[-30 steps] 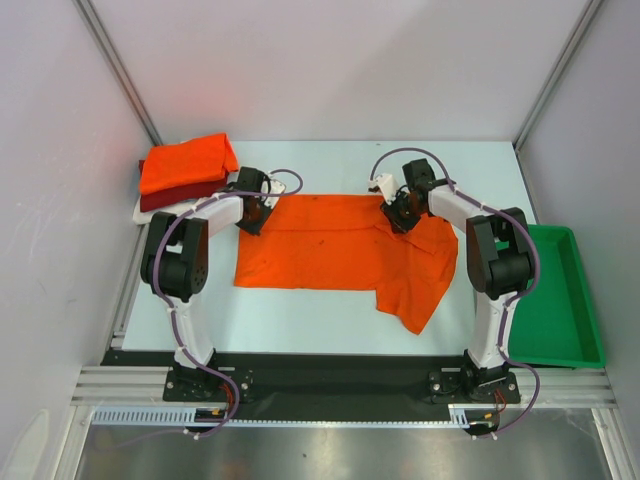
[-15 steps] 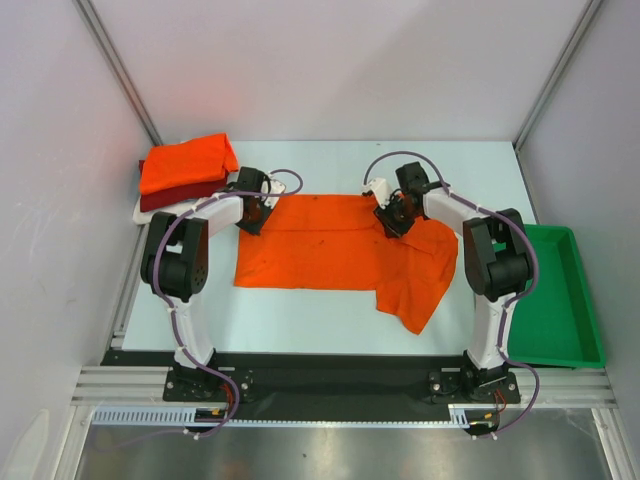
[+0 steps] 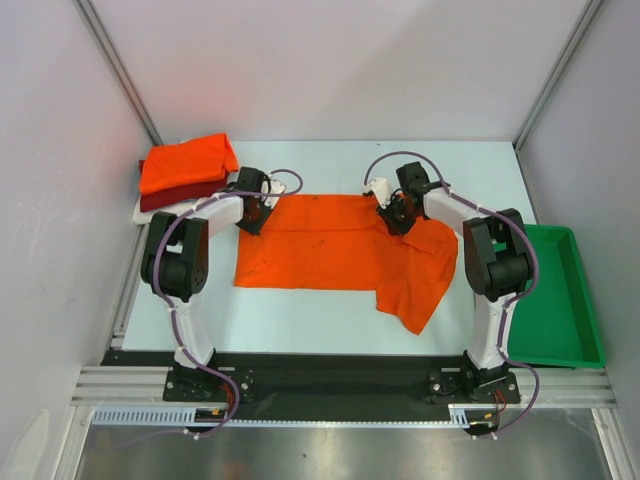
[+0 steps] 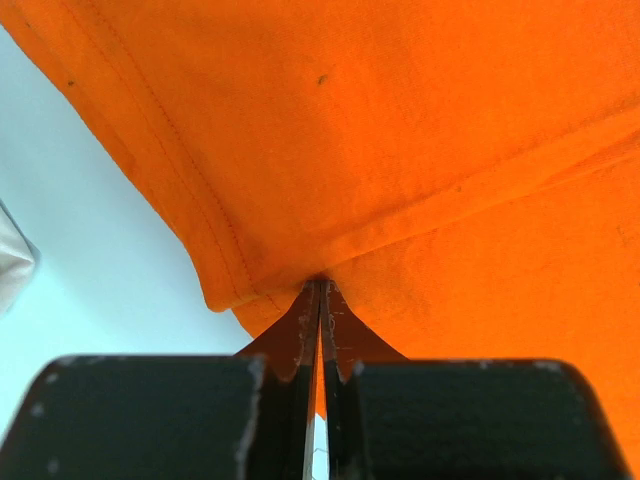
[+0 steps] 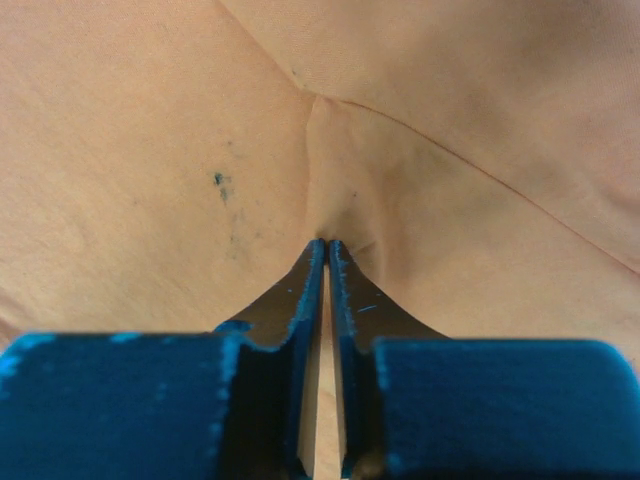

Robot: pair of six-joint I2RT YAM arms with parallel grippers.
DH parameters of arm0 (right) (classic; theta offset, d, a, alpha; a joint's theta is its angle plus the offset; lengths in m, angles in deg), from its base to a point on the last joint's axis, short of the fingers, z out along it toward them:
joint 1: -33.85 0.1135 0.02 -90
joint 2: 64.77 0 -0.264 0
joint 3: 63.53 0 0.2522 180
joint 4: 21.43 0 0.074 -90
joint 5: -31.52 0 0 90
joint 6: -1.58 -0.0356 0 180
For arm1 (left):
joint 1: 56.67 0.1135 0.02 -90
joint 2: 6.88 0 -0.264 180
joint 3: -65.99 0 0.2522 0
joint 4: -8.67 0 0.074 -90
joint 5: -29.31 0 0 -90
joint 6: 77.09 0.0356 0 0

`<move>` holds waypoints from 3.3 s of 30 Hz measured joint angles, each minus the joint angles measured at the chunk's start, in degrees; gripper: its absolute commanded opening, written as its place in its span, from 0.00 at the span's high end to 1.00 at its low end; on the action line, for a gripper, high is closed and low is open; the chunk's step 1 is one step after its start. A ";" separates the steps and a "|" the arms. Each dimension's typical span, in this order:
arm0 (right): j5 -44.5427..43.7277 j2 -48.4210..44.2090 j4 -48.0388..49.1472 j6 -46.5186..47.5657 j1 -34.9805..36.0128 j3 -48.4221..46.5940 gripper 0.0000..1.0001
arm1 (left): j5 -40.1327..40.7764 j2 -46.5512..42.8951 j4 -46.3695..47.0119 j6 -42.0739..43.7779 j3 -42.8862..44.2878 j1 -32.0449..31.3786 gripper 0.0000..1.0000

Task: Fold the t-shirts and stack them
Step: Fold the tshirt

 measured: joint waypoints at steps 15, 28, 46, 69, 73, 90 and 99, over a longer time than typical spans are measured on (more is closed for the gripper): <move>0.13 0.02 -0.22 1.03 -0.81 -0.33 1.00 | 0.02 0.48 -0.02 0.00 0.59 0.00 0.96; -0.70 3.58 -0.39 1.44 -2.36 -6.71 1.00 | 0.11 0.48 -0.02 0.02 0.61 0.00 0.96; -7.76 3.76 3.78 1.07 -2.12 -6.73 0.74 | 0.26 0.50 -0.02 0.00 0.63 -0.07 0.97; 2.73 -8.90 -3.26 5.75 3.15 5.49 0.72 | 0.24 0.50 -0.02 0.00 0.63 -0.07 0.97; 2.38 -8.07 -3.41 5.88 3.17 5.68 0.71 | 0.24 0.50 -0.02 0.00 0.63 -0.07 0.97; -3.91 -2.64 0.39 5.92 1.57 2.64 0.71 | 0.46 0.98 -0.07 0.00 1.20 -0.15 0.97; -5.88 -2.64 1.64 5.92 0.02 2.19 0.71 | 0.46 2.25 -0.46 0.00 3.02 -0.15 0.97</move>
